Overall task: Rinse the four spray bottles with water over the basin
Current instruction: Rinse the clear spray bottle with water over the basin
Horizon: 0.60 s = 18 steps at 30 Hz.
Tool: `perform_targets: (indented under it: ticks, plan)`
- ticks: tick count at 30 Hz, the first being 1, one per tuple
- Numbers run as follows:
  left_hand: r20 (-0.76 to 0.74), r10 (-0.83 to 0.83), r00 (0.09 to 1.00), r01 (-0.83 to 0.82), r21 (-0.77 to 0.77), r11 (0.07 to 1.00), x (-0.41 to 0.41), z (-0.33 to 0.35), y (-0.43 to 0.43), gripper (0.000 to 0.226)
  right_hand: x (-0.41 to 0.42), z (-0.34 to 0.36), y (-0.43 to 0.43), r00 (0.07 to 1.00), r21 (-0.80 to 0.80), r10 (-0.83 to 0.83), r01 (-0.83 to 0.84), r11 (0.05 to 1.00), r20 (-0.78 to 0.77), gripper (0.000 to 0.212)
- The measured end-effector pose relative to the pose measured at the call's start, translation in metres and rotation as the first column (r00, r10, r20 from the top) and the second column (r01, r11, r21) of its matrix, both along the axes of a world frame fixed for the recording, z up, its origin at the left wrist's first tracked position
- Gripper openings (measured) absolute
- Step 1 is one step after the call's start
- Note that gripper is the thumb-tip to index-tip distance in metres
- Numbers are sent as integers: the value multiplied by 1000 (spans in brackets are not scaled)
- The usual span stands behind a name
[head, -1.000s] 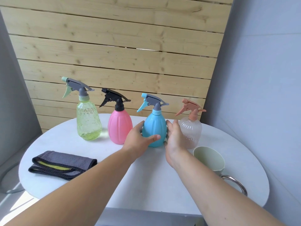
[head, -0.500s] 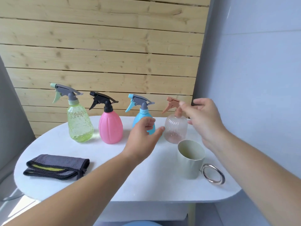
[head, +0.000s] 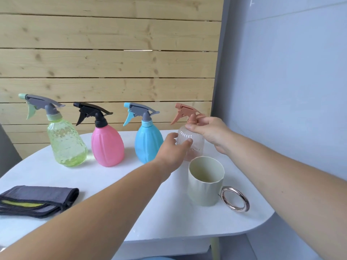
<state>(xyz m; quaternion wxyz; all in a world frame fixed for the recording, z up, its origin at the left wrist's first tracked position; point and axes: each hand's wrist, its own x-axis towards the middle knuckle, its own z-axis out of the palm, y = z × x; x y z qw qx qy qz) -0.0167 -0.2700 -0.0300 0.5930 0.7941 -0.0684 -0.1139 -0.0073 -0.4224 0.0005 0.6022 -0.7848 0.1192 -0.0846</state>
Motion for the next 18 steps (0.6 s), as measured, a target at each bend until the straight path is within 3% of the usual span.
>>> perform_targets:
  ticks: [7,11,14,18]
  plan:
    - [55,-3,998,8,-92,996,-5,0,1,59,-2,-5,-3,994,-23,-35,37,999,100,24]
    - [177,0,984,27,-152,988,-21,20,9,60,-25,25,4,976,-25,-54,61,998,211,28]
    - [328,8,944,39,-138,990,-45,40,22,67,-56,54,18,956,19,-52,48,999,287,23]
    - [421,20,907,25,-103,994,-83,60,41,97,-100,80,50,934,100,-64,31,995,352,28]
